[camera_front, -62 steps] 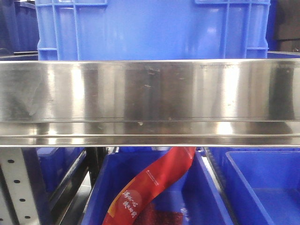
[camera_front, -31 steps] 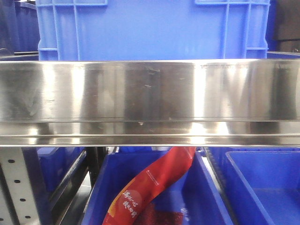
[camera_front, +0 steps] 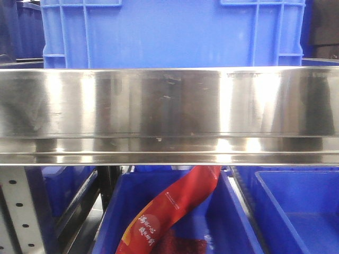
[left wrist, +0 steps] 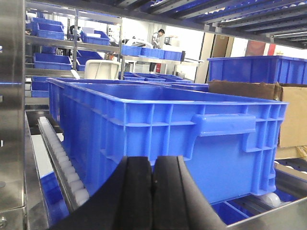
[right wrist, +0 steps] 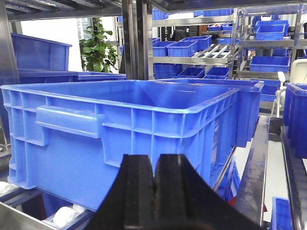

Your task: Grab block from conveyor and place in blue bin

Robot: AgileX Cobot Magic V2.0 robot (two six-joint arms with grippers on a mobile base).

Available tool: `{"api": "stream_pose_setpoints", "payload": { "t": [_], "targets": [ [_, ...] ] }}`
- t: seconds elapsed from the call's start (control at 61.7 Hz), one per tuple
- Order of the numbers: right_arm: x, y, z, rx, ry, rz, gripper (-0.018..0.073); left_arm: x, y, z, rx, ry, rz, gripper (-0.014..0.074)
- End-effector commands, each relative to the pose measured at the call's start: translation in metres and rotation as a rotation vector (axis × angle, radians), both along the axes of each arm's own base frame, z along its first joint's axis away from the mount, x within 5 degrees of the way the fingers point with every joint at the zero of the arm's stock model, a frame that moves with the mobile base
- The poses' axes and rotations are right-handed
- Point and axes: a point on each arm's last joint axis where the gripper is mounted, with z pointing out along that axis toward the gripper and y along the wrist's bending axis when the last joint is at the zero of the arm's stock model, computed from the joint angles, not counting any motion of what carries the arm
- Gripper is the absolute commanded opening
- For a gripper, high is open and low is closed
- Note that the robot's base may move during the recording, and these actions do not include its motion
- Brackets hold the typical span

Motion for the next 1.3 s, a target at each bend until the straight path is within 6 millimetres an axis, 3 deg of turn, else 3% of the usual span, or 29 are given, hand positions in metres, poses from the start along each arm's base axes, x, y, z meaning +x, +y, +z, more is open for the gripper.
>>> {"api": "stream_pose_setpoints", "payload": {
  "t": [0.0,0.259,0.583,0.713,1.28],
  "targets": [
    [-0.001,-0.001,0.001,0.002,-0.022,-0.009,-0.0162,-0.001,0.001,0.002,-0.016,-0.018,0.001,-0.0111],
    [-0.003,-0.004,-0.007,-0.035,-0.036,-0.040,-0.0162,-0.001,0.001,0.002,-0.016,-0.018,0.001,-0.0111],
    [-0.019,-0.028,-0.084,-0.006,0.001,-0.329,-0.0162,-0.001,0.001,0.002,-0.016,-0.018,0.001,-0.0111],
    [-0.024,-0.030,-0.105,-0.006,-0.018,-0.369,-0.0162,-0.001,0.001,0.002,-0.016,-0.018,0.001,-0.0111],
    [-0.024,-0.032,-0.107,-0.038,0.002,-0.406,-0.0162,-0.001,0.001,0.002,-0.016,-0.018,0.001,-0.0111]
  ]
}}
